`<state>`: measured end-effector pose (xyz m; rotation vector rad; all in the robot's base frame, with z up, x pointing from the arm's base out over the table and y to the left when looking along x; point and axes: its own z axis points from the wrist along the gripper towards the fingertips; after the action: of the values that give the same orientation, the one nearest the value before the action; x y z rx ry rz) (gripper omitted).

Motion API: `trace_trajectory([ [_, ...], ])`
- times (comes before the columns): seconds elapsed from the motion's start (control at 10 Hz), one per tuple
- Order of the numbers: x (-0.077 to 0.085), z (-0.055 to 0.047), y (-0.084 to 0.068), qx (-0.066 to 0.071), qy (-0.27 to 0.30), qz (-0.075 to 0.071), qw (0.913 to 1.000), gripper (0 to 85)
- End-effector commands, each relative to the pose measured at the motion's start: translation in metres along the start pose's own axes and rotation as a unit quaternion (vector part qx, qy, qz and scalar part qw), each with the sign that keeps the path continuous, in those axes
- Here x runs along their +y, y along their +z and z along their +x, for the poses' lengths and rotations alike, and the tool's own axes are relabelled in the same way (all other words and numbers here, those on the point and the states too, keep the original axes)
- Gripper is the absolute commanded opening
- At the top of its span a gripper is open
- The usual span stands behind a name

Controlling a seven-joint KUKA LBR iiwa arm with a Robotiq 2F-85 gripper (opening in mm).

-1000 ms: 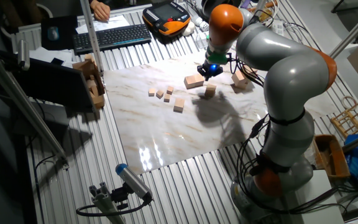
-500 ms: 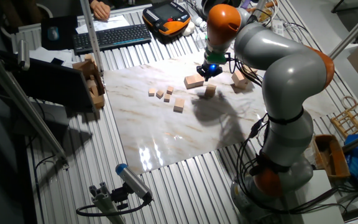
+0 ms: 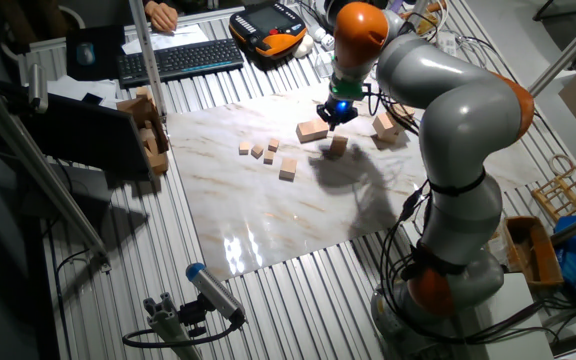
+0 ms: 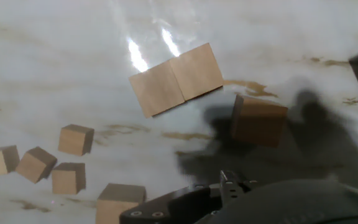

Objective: Stack the blocks into a cross shape

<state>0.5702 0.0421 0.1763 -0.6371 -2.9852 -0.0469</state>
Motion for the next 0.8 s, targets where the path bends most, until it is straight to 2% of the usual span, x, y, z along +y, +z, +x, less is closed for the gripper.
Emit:
trace_trajectory([
  [0.0,0.001,0.000,0.000,-0.013,0.019,0.006,0.9997,0.0],
  [0.1,0.001,0.000,0.000,-0.023,0.034,0.011,0.9991,0.0],
  [0.3,0.001,0.000,0.000,-0.029,0.052,0.002,0.9982,0.0],
  [0.4,-0.002,-0.003,0.001,-0.040,0.074,-0.004,0.9965,0.0],
  [0.5,-0.003,-0.007,0.004,-0.051,0.102,-0.003,0.9935,0.0],
  [0.6,-0.003,-0.012,0.010,-0.049,0.135,-0.017,0.9895,0.0],
  [0.7,-0.002,-0.016,0.014,-0.053,0.149,-0.016,0.9872,0.0],
])
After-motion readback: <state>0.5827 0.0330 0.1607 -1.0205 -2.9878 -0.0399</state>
